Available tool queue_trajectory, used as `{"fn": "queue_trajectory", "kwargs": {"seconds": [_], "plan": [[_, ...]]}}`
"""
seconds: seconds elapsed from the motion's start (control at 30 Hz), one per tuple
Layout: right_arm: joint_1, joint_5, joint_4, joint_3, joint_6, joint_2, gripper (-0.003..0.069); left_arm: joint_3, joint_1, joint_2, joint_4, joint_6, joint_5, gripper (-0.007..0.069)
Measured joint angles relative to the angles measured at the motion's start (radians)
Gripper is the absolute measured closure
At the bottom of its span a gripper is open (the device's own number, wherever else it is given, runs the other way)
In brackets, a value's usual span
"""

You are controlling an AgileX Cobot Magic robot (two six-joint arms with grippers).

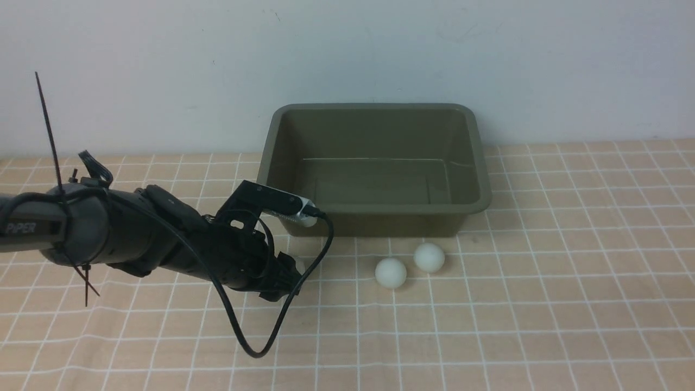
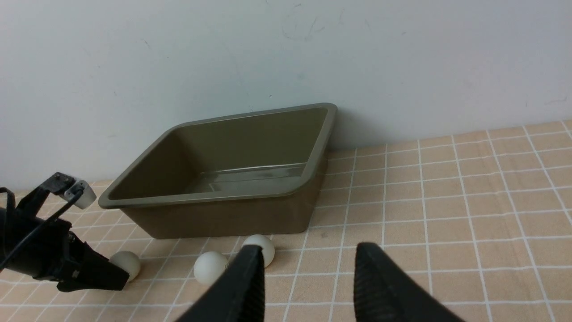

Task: Put the table tennis balls into the box on the light coffee tablecloth.
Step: 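Reach for and grasp a ping pong ball on the table beside the basket, then drop the ball into the bin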

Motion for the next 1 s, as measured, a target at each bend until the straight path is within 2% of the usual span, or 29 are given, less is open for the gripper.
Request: {"fn": "queue_trajectory", "kwargs": {"seconds": [0.17,0.4,0.57,0.77,0.87,1.0], "plan": [[0.000,0.000,0.000,0.000,0.000,0.000,0.0396,-0.001,0.000,0.001,-0.051,0.031,-0.004,0.0316],[0.000,0.000,0.000,0.000,0.000,0.000,0.0396,-0.002,0.000,0.001,-0.140,0.129,0.010,0.0321],[0.000,0.000,0.000,0.000,0.000,0.000,0.0396,-0.002,0.000,-0.008,-0.168,0.162,0.139,0.0321],[0.000,0.000,0.000,0.000,0.000,0.000,0.0396,-0.002,-0.002,-0.098,-0.180,0.203,0.380,0.0321],[0.000,0.000,-0.001,0.000,0.000,0.000,0.0396,-0.002,-0.002,-0.141,-0.234,0.264,0.400,0.0321],[0.000,0.000,-0.001,0.000,0.000,0.000,0.0396,-0.023,-0.002,-0.169,-0.385,0.397,0.394,0.0321]]}}
